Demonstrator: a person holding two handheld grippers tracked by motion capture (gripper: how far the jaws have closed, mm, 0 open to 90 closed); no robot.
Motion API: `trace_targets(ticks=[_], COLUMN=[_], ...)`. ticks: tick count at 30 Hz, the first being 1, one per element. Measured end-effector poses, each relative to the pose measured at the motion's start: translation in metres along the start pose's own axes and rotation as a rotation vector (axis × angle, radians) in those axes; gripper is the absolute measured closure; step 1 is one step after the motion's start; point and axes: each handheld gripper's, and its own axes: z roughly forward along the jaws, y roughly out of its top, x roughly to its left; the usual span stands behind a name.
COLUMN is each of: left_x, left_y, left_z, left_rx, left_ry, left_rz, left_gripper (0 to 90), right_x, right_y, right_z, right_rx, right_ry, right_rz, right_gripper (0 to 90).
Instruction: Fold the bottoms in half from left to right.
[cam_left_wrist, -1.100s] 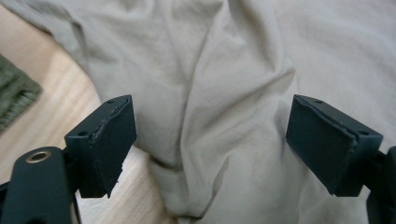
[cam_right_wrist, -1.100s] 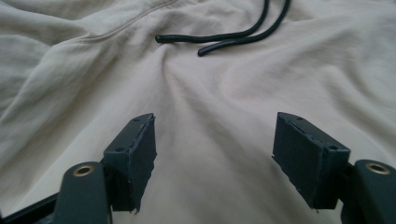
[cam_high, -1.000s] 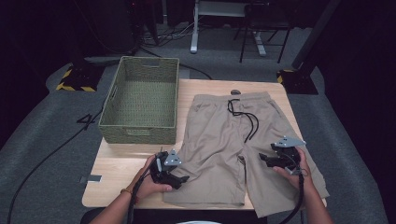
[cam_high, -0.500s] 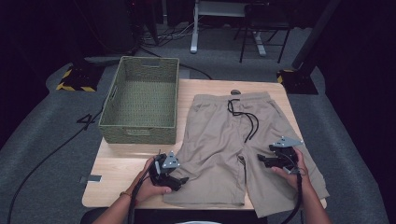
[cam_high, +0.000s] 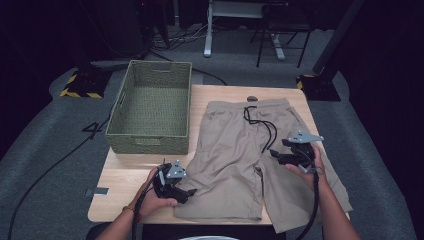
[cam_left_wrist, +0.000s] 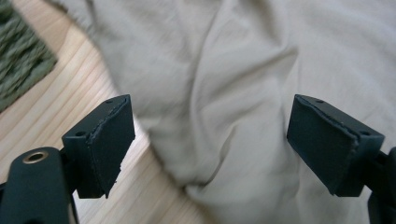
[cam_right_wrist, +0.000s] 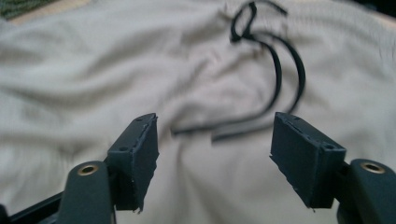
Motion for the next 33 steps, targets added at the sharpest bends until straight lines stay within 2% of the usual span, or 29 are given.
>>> trace_targets(ticks=[2,4,5,8,10,12,15,16,17,19,21,22,23,25,26,29,30,32,33], left_x=[-0.003,-0.006,-0.007,-0.008,-0.011,-0.012,-0.011,-0.009,-0.008,-0.005,-0.004,-0.005,-0.006,-0.007,-0.009,-0.011,-0.011,-0.010,-0.010], left_y=[-0.002,-0.003,-0.004,-0.004,-0.006,-0.007,-0.009,-0.010,-0.011,-0.011,-0.010,-0.010,-0.010,-0.008,-0.008,-0.006,-0.006,-0.007,-0.008], left_z=[0.001,0.003,0.003,0.004,0.005,0.005,0.002,0.000,-0.002,-0.006,-0.007,-0.006,-0.005,-0.001,0.001,0.002,0.003,0.003,0.003], left_rx=[0.027,0.041,0.040,0.038,0.019,0.011,0.017,0.013,0.004,-0.014,-0.010,-0.006,-0.003,0.004,0.008,0.013,0.013,0.008,0.009], left_ry=[-0.003,0.000,0.006,0.010,0.025,0.024,0.025,0.023,0.020,-0.003,-0.002,0.001,-0.005,-0.004,-0.007,0.006,0.010,0.021,0.040], left_rz=[-0.007,0.014,0.016,0.003,-0.004,-0.004,-0.005,-0.016,-0.029,-0.049,-0.049,-0.051,-0.054,-0.046,-0.048,-0.041,-0.043,-0.041,-0.037], left_gripper=[16.1,16.6,16.3,16.1,15.1,14.6,14.7,15.8,16.0,15.9,15.9,16.0,15.9,16.4,16.7,15.7,15.7,15.6,15.5], right_x=[0.004,0.008,0.009,0.010,0.011,0.013,0.016,0.018,0.019,0.017,0.014,0.014,0.014,0.016,0.016,0.018,0.020,0.023,0.025], right_y=[0.013,0.021,0.024,0.026,0.025,0.022,0.016,0.014,0.012,0.010,0.010,0.010,0.013,0.018,0.022,0.038,0.047,0.059,0.066], right_z=[0.010,0.023,0.030,0.051,0.062,0.070,0.078,0.080,0.080,0.079,0.076,0.075,0.073,0.072,0.071,0.071,0.074,0.078,0.082], right_rx=[0.000,0.021,0.043,0.104,0.138,0.161,0.183,0.195,0.185,0.190,0.217,0.234,0.266,0.292,0.279,0.192,0.150,0.098,0.083], right_ry=[0.004,0.020,0.010,0.017,0.010,0.028,0.044,0.044,0.048,0.070,0.093,0.091,0.088,0.055,0.027,0.021,0.024,0.052,0.061], right_rz=[-0.028,-0.060,-0.078,-0.091,-0.096,-0.079,-0.078,-0.081,-0.077,-0.051,-0.027,-0.030,-0.053,-0.107,-0.113,-0.085,-0.070,-0.051,-0.035], right_gripper=[33.7,36.5,37.4,37.4,36.7,35.9,36.2,36.3,37.3,37.3,37.3,37.3,37.4,38.6,38.7,38.7,37.4,37.3,36.3])
